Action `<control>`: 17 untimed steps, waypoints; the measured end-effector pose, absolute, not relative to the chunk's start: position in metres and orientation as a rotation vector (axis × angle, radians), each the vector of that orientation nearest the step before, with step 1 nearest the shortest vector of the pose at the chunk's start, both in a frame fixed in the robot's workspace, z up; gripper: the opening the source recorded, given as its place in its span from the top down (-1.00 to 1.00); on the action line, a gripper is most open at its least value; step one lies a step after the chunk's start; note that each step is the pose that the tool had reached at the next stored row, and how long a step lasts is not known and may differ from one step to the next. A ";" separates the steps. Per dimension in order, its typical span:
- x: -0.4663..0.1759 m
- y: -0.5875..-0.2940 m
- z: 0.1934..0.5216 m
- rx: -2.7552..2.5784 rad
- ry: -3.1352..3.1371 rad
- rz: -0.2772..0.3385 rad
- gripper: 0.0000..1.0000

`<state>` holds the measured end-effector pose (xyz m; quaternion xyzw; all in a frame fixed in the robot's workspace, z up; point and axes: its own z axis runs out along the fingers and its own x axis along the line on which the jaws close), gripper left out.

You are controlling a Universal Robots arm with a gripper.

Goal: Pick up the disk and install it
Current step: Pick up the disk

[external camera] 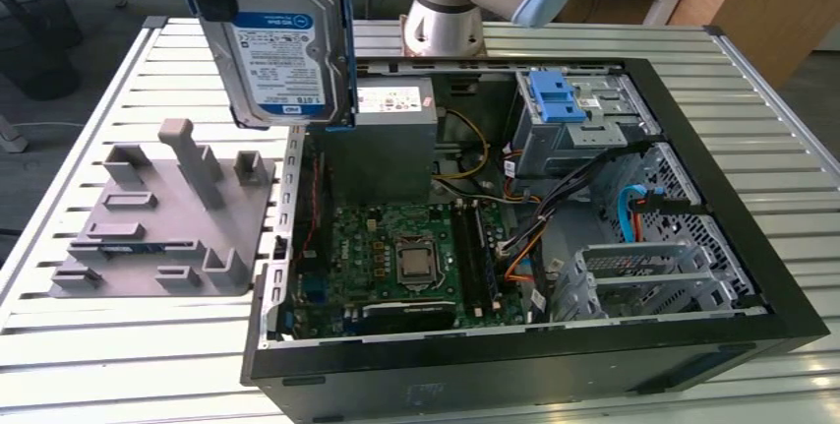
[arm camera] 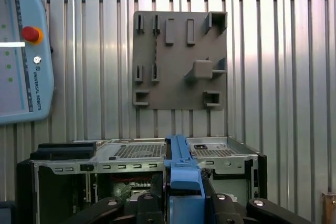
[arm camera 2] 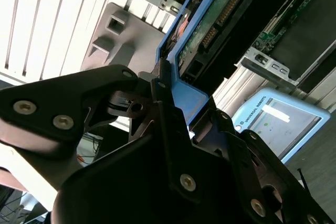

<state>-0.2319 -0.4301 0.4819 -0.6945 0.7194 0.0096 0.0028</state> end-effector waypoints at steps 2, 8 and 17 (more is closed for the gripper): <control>-0.228 -0.431 0.482 -2.178 2.256 0.030 0.27; -0.224 -0.444 0.480 -2.178 2.256 0.030 0.27; -0.192 -0.450 0.479 -2.178 2.256 0.030 0.27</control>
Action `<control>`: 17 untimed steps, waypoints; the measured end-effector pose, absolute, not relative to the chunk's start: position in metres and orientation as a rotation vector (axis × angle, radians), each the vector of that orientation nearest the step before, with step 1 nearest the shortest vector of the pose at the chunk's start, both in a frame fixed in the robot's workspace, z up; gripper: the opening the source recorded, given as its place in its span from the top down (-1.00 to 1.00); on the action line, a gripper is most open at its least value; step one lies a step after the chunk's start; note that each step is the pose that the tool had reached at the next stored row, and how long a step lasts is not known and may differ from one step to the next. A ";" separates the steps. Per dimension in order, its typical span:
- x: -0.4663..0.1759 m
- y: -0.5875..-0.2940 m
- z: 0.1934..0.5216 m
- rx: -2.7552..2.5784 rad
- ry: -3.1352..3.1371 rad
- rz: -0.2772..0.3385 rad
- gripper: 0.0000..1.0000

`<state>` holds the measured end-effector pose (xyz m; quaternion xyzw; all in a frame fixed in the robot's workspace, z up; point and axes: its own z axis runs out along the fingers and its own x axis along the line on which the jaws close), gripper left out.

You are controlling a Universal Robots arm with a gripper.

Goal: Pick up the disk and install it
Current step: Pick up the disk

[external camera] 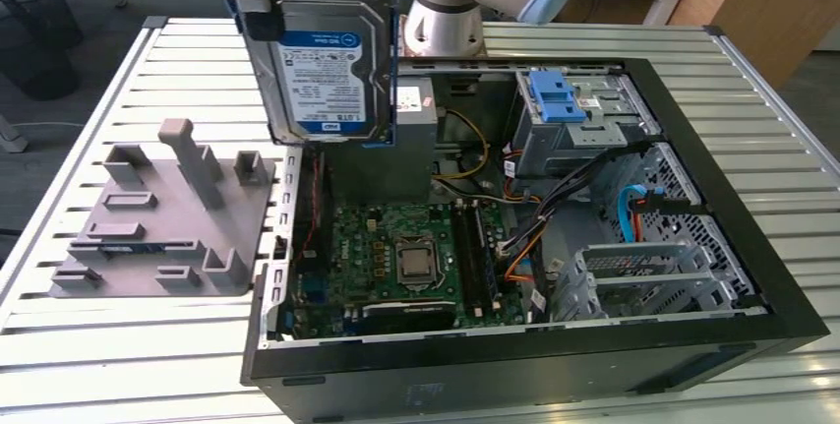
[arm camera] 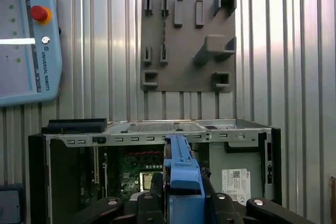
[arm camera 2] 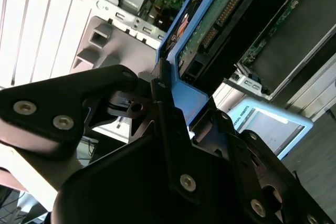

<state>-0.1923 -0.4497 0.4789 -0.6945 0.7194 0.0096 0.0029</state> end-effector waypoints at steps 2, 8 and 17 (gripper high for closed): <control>-0.183 -0.450 0.479 -2.178 2.256 0.030 0.27; -0.156 -0.450 0.478 -2.178 2.256 0.030 0.27; -0.151 -0.450 0.478 -2.178 2.256 0.030 0.27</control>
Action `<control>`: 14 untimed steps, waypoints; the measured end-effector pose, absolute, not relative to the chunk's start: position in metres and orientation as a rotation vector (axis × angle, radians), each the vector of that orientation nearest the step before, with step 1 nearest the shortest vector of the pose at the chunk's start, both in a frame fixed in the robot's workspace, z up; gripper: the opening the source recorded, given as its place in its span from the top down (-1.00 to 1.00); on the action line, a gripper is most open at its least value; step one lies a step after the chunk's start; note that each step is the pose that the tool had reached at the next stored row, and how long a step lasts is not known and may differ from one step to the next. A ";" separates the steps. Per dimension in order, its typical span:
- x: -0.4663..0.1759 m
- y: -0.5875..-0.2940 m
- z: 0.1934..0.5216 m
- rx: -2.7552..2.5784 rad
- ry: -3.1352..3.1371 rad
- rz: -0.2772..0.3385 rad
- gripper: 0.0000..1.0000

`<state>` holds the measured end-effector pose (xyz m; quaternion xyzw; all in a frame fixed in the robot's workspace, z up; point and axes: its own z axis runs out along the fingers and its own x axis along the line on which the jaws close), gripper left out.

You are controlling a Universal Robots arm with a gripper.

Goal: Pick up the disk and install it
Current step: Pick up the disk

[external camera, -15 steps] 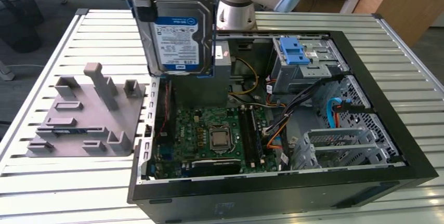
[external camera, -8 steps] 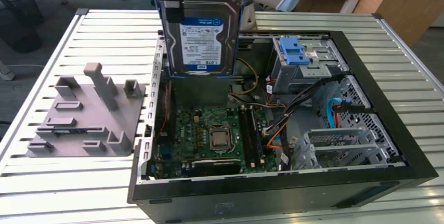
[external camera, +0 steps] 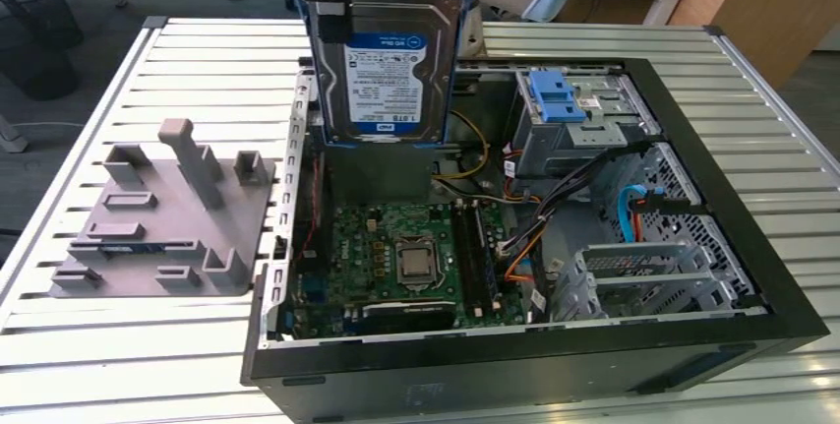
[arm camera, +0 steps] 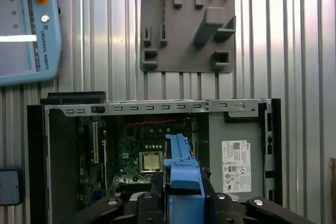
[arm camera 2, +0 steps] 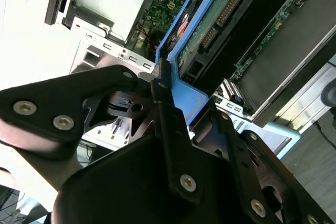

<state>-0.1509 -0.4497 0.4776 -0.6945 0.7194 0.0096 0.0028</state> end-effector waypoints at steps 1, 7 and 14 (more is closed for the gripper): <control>-0.151 -0.450 0.478 -2.178 2.256 0.030 0.27; -0.151 -0.450 0.478 -2.178 2.256 0.030 0.27; -0.140 -0.450 0.477 -2.178 2.256 0.030 0.27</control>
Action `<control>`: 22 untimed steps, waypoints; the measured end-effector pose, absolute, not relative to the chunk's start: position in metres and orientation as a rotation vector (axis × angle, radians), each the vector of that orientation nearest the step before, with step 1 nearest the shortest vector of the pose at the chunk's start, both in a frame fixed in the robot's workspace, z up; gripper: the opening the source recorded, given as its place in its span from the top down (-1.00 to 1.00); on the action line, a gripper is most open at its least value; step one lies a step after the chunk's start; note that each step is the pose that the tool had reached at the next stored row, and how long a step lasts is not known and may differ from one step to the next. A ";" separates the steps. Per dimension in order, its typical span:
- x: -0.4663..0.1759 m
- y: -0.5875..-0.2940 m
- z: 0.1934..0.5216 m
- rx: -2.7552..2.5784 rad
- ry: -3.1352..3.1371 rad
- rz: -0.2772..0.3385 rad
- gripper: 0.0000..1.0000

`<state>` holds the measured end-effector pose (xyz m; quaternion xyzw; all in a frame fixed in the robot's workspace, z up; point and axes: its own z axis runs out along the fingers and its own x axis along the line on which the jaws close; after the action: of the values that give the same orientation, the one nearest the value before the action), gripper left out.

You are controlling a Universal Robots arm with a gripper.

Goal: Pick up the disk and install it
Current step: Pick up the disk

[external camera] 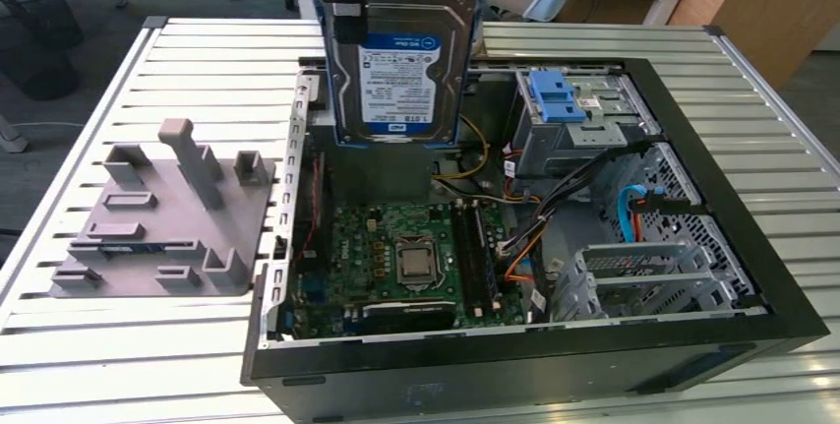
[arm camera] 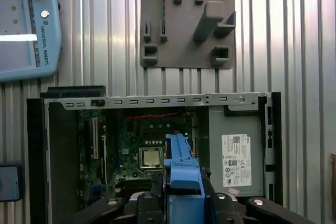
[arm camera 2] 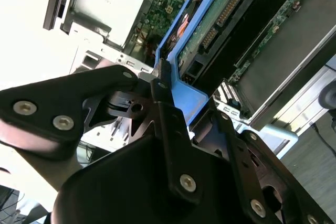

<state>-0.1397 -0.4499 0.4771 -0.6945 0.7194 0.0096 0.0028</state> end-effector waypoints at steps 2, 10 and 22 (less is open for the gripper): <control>-0.131 -0.450 0.477 -2.178 2.256 0.030 0.27; -0.094 -0.450 0.476 -2.178 2.256 0.030 0.27; -0.079 -0.456 0.473 -2.171 2.249 0.016 0.27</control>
<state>-0.0788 -0.4565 0.4734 -0.6946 0.7194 0.0050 0.0076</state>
